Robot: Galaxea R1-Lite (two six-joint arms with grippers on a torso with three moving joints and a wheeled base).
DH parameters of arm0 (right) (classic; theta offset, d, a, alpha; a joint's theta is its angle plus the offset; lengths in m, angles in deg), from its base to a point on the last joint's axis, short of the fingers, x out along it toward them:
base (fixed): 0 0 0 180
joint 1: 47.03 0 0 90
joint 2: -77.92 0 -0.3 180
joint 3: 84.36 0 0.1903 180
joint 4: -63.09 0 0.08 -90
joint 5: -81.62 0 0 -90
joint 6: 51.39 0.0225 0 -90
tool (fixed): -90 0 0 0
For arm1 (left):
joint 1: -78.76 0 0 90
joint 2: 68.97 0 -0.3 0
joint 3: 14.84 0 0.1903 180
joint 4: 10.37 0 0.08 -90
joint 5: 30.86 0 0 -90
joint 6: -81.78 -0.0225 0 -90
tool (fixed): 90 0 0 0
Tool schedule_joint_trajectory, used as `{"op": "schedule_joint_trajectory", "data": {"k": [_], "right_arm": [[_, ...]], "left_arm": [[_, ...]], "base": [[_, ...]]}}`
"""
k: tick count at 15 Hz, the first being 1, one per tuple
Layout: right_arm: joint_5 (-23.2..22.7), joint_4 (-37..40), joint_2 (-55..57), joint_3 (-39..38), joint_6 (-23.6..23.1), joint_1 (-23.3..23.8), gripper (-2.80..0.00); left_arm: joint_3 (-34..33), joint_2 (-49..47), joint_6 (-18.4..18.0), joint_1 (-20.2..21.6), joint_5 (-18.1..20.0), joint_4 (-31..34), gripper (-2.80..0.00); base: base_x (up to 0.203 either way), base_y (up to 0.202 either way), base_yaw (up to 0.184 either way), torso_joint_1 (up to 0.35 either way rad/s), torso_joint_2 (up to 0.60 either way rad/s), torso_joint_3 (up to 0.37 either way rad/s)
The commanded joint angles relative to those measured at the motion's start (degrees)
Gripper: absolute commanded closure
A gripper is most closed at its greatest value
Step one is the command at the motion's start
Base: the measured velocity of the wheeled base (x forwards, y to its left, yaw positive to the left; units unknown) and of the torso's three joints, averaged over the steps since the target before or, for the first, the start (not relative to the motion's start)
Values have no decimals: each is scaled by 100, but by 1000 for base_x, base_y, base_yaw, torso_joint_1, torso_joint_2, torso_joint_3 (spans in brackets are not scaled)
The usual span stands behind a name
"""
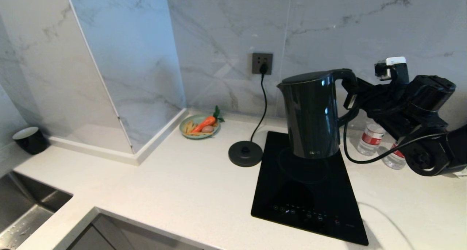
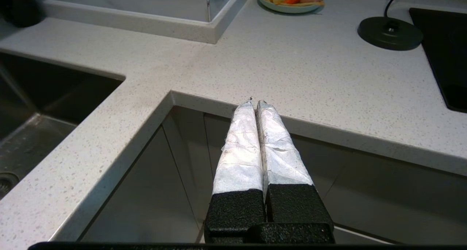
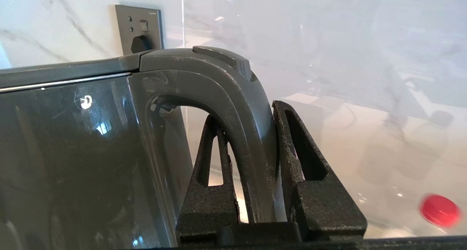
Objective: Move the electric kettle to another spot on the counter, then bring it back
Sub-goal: Place it by the sink
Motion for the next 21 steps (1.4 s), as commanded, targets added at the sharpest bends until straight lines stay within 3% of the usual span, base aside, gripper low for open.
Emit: {"op": "schedule_joint_trajectory", "data": {"k": [1,4,14,21], "right_arm": [[-156,-233,-265,-556,-1,323,0],[-298,-688,-344,-1028,40,841,0],[-1257,-749,-1010,-2062,363,2204,0],[-1381,-794,-1006,-2203,460,2579,0]], "left_arm": [[0,2,-1,0,-2,2,0],[0,2,-1,0,-2,2,0],[0,2,-1,0,-2,2,0],[0,2,-1,0,-2,2,0]], "base": [[0,0,0,0,0,0],[0,0,0,0,0,0],[0,0,0,0,0,0],[0,0,0,0,0,0]]}}
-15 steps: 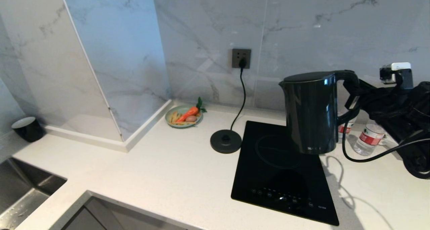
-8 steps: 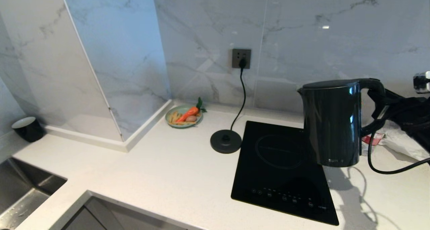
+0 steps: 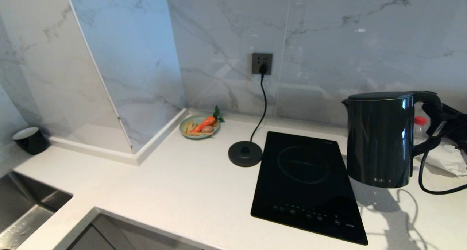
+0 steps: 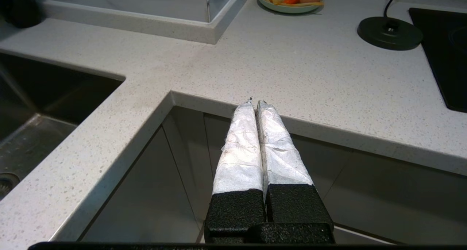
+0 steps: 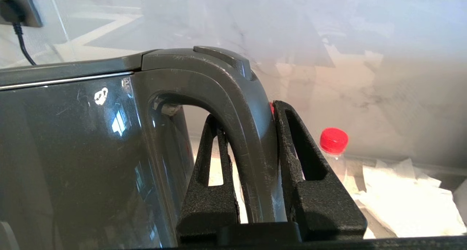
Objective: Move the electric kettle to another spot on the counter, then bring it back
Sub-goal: Place it by the sink
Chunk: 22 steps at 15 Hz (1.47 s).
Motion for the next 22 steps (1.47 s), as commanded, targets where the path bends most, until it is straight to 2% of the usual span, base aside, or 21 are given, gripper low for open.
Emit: {"op": "schedule_joint_trajectory", "data": {"k": [1,4,7,11,14,22], "right_arm": [[-20,-43,56,-6,-5,86,0],[-74,-43,177,-15,-5,291,0],[-366,-110,303,-3,-5,687,0],[-652,-781,740,-31,-5,1244,0],[-975,-864,973,-50,-14,1627,0],[-1444,-864,1617,-103,-320,2110,0]], "left_arm": [[0,2,0,0,-2,2,0],[-9,2,-80,9,-2,2,0],[-9,2,-8,0,-2,2,0],[-9,2,-8,0,-2,2,0],[-9,2,-17,0,-2,2,0],[-9,2,-8,0,-2,2,0]], "base": [[0,0,0,0,0,0],[0,0,0,0,0,0],[0,0,0,0,0,0],[0,0,0,0,0,0],[0,0,0,0,0,0],[0,0,0,0,0,0]]}}
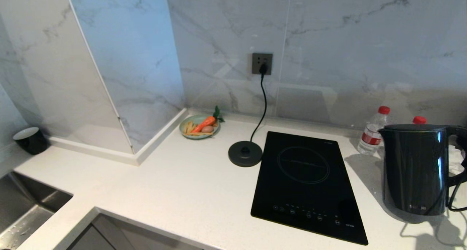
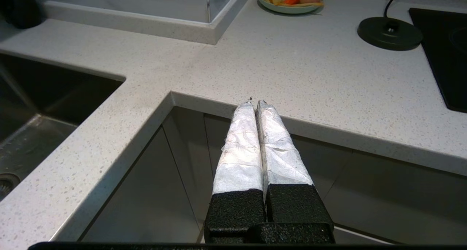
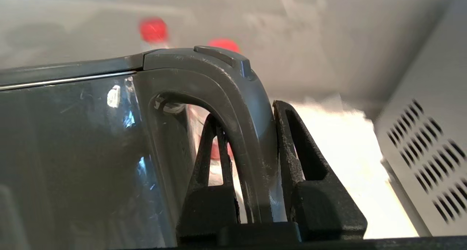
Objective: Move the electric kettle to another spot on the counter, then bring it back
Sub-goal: Place it by the sink
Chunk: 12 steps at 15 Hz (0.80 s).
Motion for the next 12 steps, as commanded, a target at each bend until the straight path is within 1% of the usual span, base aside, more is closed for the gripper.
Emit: {"op": "schedule_joint_trajectory", "data": {"k": [1,4,8,11,12], "right_arm": [[-46,-49,216,65,-16,40,0],[-61,-49,315,46,-166,82,0],[-256,-49,193,-288,-179,194,0],[-497,-49,68,-609,-188,283,0],[-503,-49,85,-629,-188,300,0]], "left_arm": [[1,2,-2,0,0,4,0],[1,2,-2,0,-1,4,0],[1,2,-19,0,0,4,0],[1,2,-37,0,0,4,0],[1,2,-37,6,0,4,0]], "base": [[0,0,0,0,0,0],[0,0,0,0,0,0],[0,0,0,0,0,0],[0,0,0,0,0,0],[0,0,0,0,0,0]]}}
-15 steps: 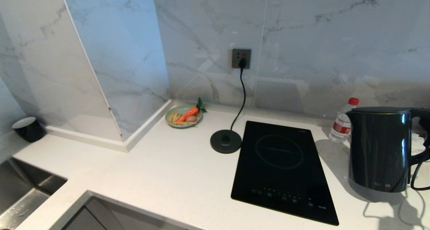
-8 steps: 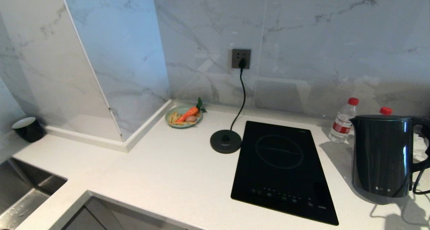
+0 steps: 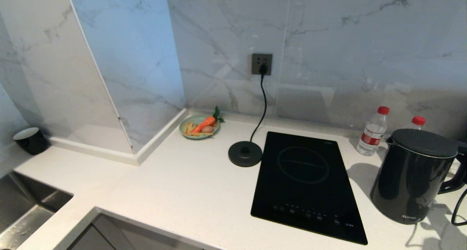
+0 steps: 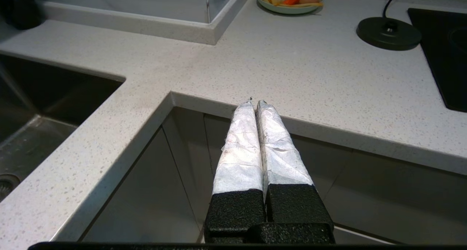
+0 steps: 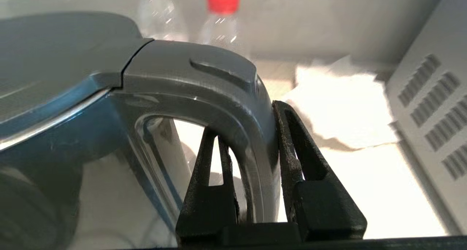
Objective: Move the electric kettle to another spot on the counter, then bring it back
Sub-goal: Place it by the sink
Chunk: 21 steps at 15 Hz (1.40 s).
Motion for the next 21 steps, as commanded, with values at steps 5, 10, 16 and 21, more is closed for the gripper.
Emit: {"op": "schedule_joint_trajectory", "data": {"k": [5,10,16,21], "right_arm": [[-110,-60,344,-176,-620,397,0],[-99,-60,421,-278,-637,560,0],[-90,-60,333,-330,-619,560,0],[-90,-60,210,-357,-452,558,-280]], "left_arm": [[1,2,13,0,-4,2,0],[1,2,22,0,-4,2,0],[1,2,22,0,-4,2,0],[1,2,31,0,-4,2,0]], "base": [[0,0,0,0,0,0],[0,0,0,0,0,0],[0,0,0,0,0,0],[0,0,0,0,0,0]]}}
